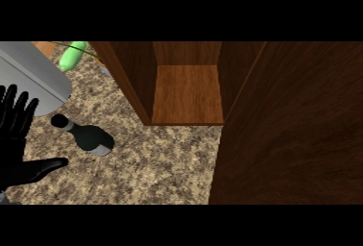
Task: Pick up the wine, place it into the cabinet and close the cabinet
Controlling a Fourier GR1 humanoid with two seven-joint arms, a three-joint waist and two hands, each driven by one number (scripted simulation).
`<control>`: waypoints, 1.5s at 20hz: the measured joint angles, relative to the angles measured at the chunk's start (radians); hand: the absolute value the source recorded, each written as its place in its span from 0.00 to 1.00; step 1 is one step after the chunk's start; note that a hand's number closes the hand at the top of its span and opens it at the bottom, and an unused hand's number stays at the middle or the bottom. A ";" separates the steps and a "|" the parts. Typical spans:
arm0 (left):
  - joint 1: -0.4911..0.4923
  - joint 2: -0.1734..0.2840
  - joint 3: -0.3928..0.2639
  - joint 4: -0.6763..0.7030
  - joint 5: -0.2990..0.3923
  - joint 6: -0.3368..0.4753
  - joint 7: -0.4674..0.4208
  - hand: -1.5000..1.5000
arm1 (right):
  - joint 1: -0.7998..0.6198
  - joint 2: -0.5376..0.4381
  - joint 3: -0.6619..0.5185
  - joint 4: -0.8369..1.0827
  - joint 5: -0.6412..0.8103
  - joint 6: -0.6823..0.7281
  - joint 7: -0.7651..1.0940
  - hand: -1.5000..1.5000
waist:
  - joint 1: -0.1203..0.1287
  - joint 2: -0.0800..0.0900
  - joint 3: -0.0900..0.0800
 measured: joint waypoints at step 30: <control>-0.073 -0.001 0.046 0.782 -0.105 -0.164 -0.547 0.00 | -0.107 -0.026 -0.020 0.013 -0.012 -0.019 0.034 0.00 | -0.004 0.001 -0.001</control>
